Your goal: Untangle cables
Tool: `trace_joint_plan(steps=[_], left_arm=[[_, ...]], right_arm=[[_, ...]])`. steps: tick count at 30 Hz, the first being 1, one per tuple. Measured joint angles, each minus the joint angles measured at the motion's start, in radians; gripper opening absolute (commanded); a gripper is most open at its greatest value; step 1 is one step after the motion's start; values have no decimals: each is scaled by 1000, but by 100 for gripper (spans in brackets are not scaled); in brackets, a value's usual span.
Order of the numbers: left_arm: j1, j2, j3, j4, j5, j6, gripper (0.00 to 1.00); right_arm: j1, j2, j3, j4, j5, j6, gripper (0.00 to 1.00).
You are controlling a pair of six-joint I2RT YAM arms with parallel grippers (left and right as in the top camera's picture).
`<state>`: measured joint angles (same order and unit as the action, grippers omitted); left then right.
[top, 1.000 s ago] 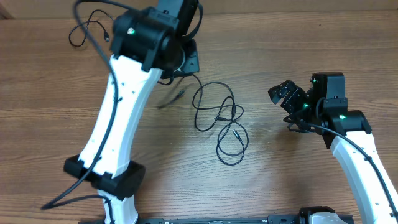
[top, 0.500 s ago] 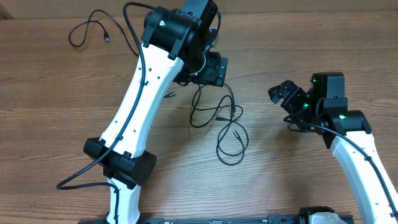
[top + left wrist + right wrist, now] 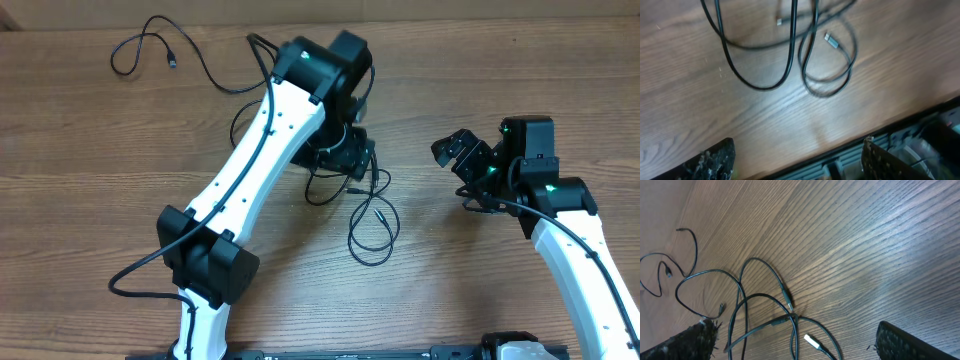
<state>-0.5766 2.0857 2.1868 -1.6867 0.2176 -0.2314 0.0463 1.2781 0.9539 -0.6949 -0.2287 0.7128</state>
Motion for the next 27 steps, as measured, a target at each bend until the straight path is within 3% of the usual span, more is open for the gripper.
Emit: trace_joint_plan(steps=[6,14,23,27], left_arm=[[-18,0,-161,0,-9,69,73],[-26,0,-349,221,-23,112,71],[-26,0,-419,403,-27,163,68],[-26,0,-446,478,-30,176,54]], right_arm=[[0,0,0,-1,0,0,100],[0,0,0,0,0,0,100],[0,0,0,0,0,0,100],[0,0,0,0,0,0,100]])
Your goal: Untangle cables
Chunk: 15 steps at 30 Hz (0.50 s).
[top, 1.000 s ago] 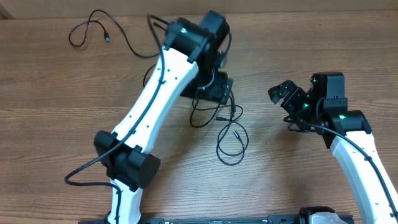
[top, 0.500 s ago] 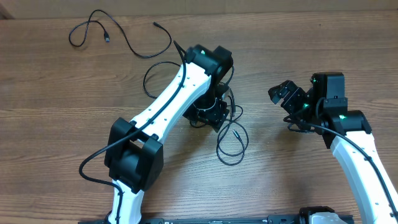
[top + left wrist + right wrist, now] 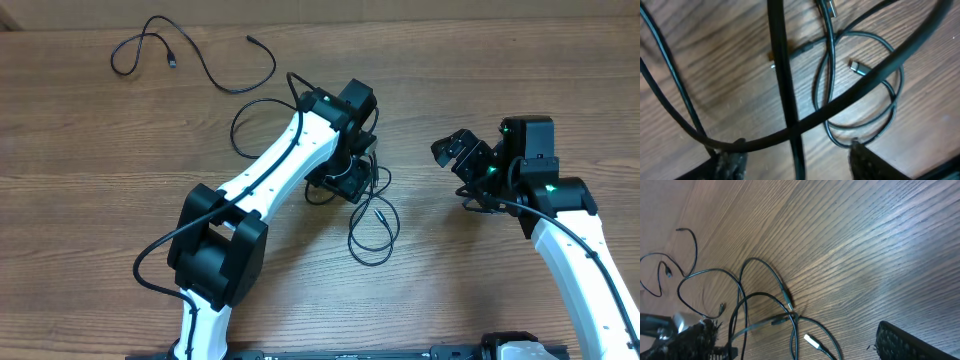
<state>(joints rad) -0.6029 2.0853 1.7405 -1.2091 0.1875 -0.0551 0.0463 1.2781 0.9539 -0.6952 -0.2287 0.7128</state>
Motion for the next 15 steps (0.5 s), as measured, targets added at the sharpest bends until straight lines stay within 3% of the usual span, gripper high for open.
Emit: trace_joint_plan(steps=[3,9,15], left_arm=[[0,0,-20,8,-1,10,42],[0,0,-27,9,0,1,4],[0,0,-12,-24,-1,-7,4]], right_arm=[[0,0,0,0,0,0,100],[0,0,0,0,0,0,100],[0,0,0,0,0,0,100]])
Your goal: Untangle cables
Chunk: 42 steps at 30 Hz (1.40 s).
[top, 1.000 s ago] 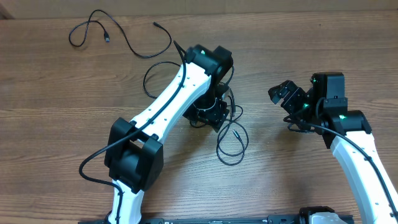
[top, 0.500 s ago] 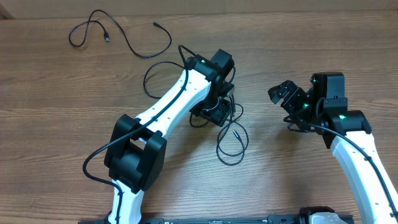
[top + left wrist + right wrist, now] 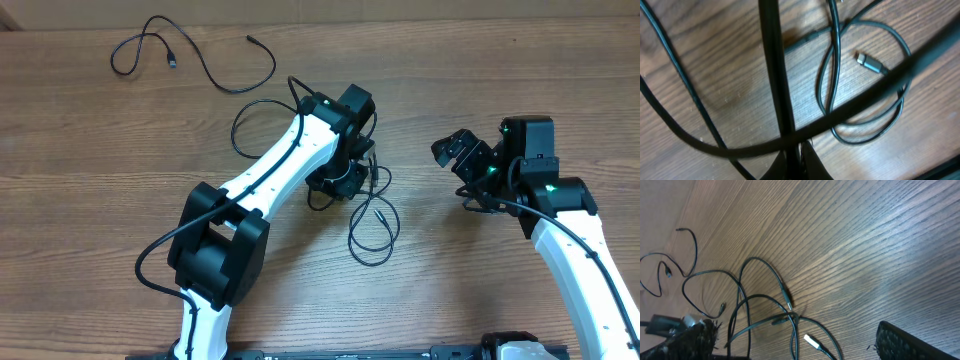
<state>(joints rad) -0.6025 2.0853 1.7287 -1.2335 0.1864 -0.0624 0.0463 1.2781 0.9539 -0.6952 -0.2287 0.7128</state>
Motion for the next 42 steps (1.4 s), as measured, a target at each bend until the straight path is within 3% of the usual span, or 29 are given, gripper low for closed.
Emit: trace_joint_plan(steps=[6,12,20,27,32,35,42], left_arm=[[0,2,202,-169,31,-29,4],[0,1,498,-343,187,-40,4],[1,0,789,-453,303,-119,4],[1,0,784,-455,54,-228,4],[1,0,703,-454,-8,-253,4],[1,0,688,-454,55,-244,4],[3,0,689,-453,406,-107,4]], right_arm=[[0,0,0,0,0,0,100],[0,0,0,0,0,0,100],[0,0,0,1,0,0,100],[0,0,0,0,0,0,100],[0,0,0,0,0,0,100],[0,0,0,1,0,0,100],[0,0,0,3,-4,0,100]])
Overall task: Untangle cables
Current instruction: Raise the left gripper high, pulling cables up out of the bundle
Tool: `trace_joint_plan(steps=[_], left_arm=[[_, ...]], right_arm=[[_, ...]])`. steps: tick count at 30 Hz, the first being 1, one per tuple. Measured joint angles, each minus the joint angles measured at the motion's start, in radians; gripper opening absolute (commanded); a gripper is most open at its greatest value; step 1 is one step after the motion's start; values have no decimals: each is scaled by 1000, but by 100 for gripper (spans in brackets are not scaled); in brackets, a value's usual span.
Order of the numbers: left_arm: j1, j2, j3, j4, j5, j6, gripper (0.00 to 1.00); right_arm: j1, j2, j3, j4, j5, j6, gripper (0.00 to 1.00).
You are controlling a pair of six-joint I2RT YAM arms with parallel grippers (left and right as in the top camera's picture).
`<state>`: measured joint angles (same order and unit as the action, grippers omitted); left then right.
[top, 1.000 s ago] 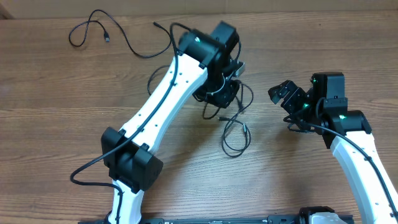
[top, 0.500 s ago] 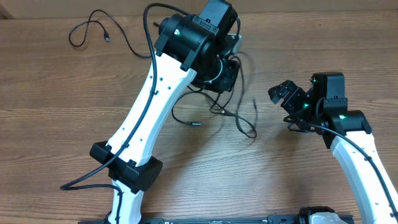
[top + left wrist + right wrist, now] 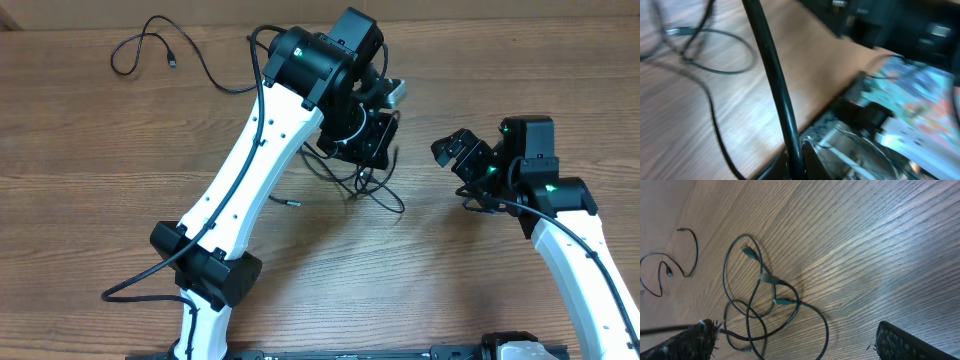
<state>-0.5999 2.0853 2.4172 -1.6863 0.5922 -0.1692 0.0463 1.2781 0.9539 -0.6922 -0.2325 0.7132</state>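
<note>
A tangle of thin black cables (image 3: 368, 186) hangs partly lifted off the wooden table (image 3: 100, 200), below my left gripper (image 3: 366, 138). In the left wrist view that gripper (image 3: 794, 162) is shut on one thick-looking black cable strand (image 3: 771, 75), and loops of the tangle (image 3: 700, 47) lie on the wood behind. One loose plug end (image 3: 286, 201) trails to the left. The right wrist view shows the tangle (image 3: 765, 297) as drawn-up loops. My right gripper (image 3: 458, 150) stands open to the right of the tangle, holding nothing; its fingers (image 3: 902, 342) frame bare wood.
A separate black cable (image 3: 165, 52) lies in loose curves at the table's far left, also in the right wrist view as a cable (image 3: 670, 267). The left arm's white links (image 3: 250, 170) cross the table's middle. The table's front edge (image 3: 840, 95) borders clutter below.
My left gripper, then low on the table and shut on a strand, has risen and moved back. The tangle has been drawn up and in, its flat loops pulled closer together.
First my left gripper was open above the tangle lying flat. Then it was down among the strands, still open. Then it was shut on one strand. Now it holds that strand high with the tangle drawn up. The right arm stayed still throughout.
</note>
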Motion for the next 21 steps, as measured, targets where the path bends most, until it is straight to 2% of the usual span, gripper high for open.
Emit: trace_joint_plan(steps=[4,8,15,21], left_arm=[[19,0,61,8,72,21,4],[71,0,232,45,95,3,4],[183,0,559,197,111,-125,4],[249,-18,703,245,115,-254,4]], right_arm=[[0,0,0,0,1,0,100],[0,0,0,-1,0,0,100],[0,0,0,0,0,0,100],[0,0,0,0,0,0,100]])
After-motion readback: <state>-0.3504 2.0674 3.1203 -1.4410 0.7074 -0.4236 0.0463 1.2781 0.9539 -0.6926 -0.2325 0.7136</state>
